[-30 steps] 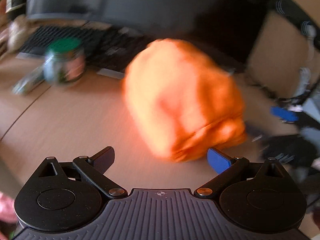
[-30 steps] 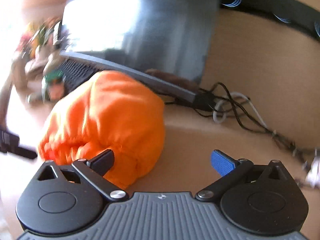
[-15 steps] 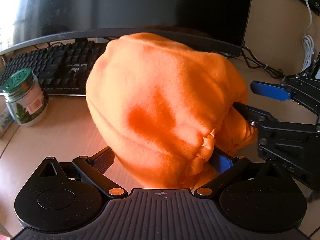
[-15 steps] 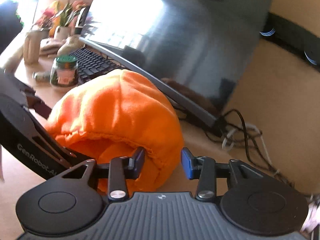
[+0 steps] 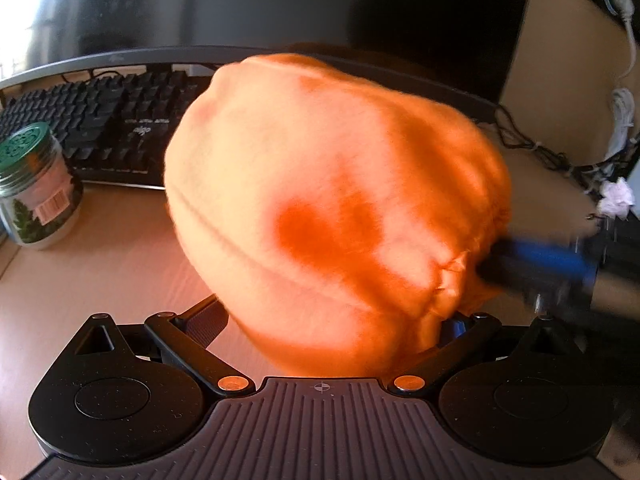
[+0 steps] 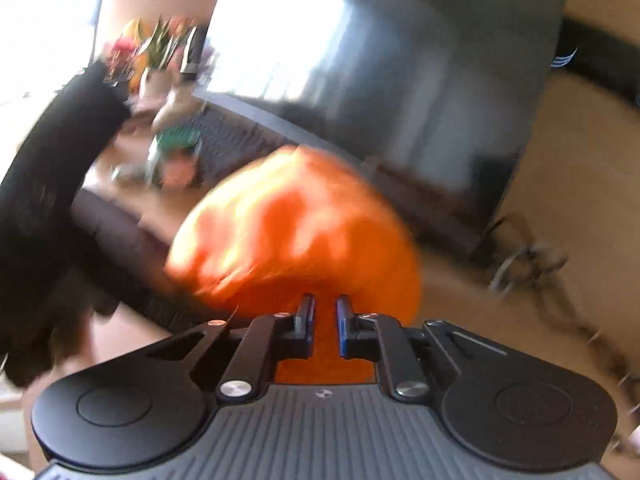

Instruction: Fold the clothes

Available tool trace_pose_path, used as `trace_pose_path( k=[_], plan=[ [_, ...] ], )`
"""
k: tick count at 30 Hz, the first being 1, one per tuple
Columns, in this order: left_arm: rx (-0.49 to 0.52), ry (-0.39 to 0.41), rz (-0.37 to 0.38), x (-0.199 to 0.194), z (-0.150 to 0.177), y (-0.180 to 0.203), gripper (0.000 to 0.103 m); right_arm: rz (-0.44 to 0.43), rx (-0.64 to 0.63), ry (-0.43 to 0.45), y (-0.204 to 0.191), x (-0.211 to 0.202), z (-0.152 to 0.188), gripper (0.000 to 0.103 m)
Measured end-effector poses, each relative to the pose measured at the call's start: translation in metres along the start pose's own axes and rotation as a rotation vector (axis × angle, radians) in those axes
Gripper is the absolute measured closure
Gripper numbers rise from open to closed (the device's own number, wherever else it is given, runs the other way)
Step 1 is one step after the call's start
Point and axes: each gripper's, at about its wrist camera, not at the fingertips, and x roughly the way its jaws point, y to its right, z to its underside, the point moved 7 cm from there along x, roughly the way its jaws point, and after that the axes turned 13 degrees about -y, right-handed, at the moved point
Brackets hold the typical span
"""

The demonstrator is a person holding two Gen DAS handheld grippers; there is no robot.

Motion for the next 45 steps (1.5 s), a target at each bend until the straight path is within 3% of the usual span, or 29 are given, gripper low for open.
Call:
trace_pose_path(
  k=[7, 8, 9, 11, 14, 18, 23, 29, 38, 45],
  plan=[
    [-0.059, 0.041, 0.027, -0.031, 0.024, -0.002, 0.001, -0.068, 0.055, -0.025, 0.008, -0.013, 0.016, 0.092],
    [-0.070, 0.059, 0.028, -0.042, 0.031, -0.002, 0.001, -0.091, 0.084, -0.020, 0.011, -0.021, 0.017, 0.082],
    [-0.080, 0.078, 0.029, -0.053, 0.038, -0.002, 0.001, -0.117, 0.118, -0.016, 0.015, -0.028, 0.019, 0.049],
    [-0.107, 0.124, 0.031, -0.078, 0.054, -0.002, 0.000, -0.164, 0.189, 0.006, 0.019, -0.046, 0.024, 0.000],
    [-0.161, 0.206, 0.016, -0.109, 0.068, 0.007, 0.000, -0.197, 0.238, 0.051, 0.019, -0.074, 0.035, 0.000],
    [-0.255, 0.305, -0.061, -0.141, 0.086, 0.030, 0.000, -0.139, 0.266, 0.077, 0.019, -0.092, 0.047, 0.000],
    [-0.256, 0.386, -0.167, -0.169, 0.113, 0.064, 0.000, -0.115, 0.268, 0.096, 0.025, -0.114, 0.064, 0.000],
    [-0.283, 0.383, -0.276, -0.198, 0.132, 0.088, 0.000, -0.070, 0.230, 0.143, 0.036, -0.152, 0.089, 0.000],
    [-0.341, 0.335, -0.250, -0.201, 0.146, 0.110, 0.000, -0.107, 0.267, 0.157, 0.051, -0.174, 0.109, 0.000],
    [-0.346, 0.335, -0.297, -0.203, 0.154, 0.121, 0.000, -0.109, 0.279, 0.162, 0.055, -0.175, 0.112, 0.000]
  ],
)
